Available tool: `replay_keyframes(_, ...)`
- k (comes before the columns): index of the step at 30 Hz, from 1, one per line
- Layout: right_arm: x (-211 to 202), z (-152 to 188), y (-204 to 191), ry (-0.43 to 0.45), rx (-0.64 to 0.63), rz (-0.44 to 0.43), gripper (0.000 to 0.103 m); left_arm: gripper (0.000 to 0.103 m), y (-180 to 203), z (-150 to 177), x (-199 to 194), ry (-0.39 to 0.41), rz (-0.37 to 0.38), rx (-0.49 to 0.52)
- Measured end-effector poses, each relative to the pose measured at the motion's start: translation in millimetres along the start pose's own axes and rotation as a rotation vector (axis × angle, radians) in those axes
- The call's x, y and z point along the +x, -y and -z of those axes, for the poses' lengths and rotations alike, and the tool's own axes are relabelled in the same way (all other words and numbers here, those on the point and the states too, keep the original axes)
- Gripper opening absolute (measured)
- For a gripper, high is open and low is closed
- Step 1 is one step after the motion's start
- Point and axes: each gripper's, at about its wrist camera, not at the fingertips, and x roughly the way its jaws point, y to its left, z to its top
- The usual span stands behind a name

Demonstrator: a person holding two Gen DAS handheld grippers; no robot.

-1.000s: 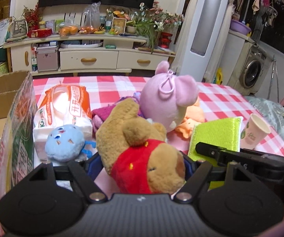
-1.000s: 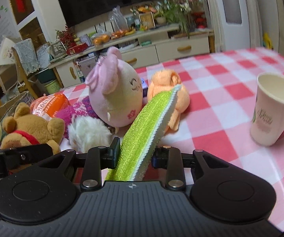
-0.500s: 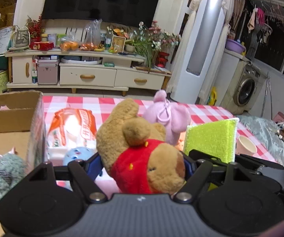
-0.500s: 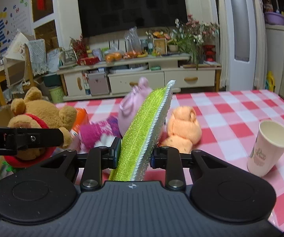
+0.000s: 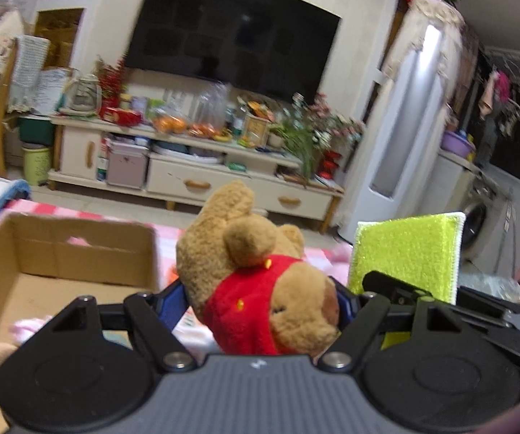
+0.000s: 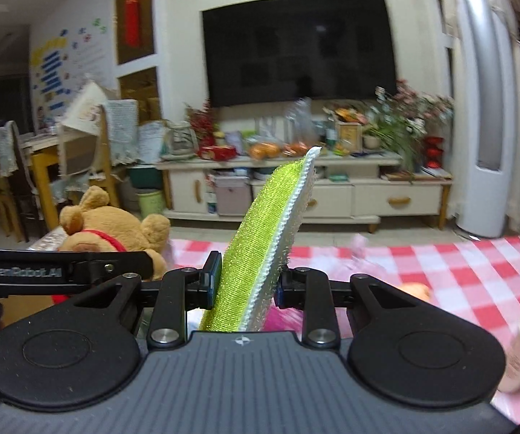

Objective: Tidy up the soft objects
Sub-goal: 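Carry bear and sponge over the cardboard box and open both tools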

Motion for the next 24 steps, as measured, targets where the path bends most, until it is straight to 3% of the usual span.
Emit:
replay_keyframes(11,58.3,-41.4,-63.4,-0.014,-0.071,-0.219,0.033,0.077,-70.9,-26.8,-3.9,0.050,-0.216,-0.109)
replay_keyframes(18,100.7,-36.0,-93.7,-0.095,-0.174,-0.265,0.033,0.077,-107.3,-32.9,2.7,0.035,-0.328,-0.174)
replay_keyframes(24,118.2,-30.1,-112.7,-0.169,-0.236,-0.282,0.034,0.077,-120.3,-29.3,13.4,-0.024,-0.359,-0.191)
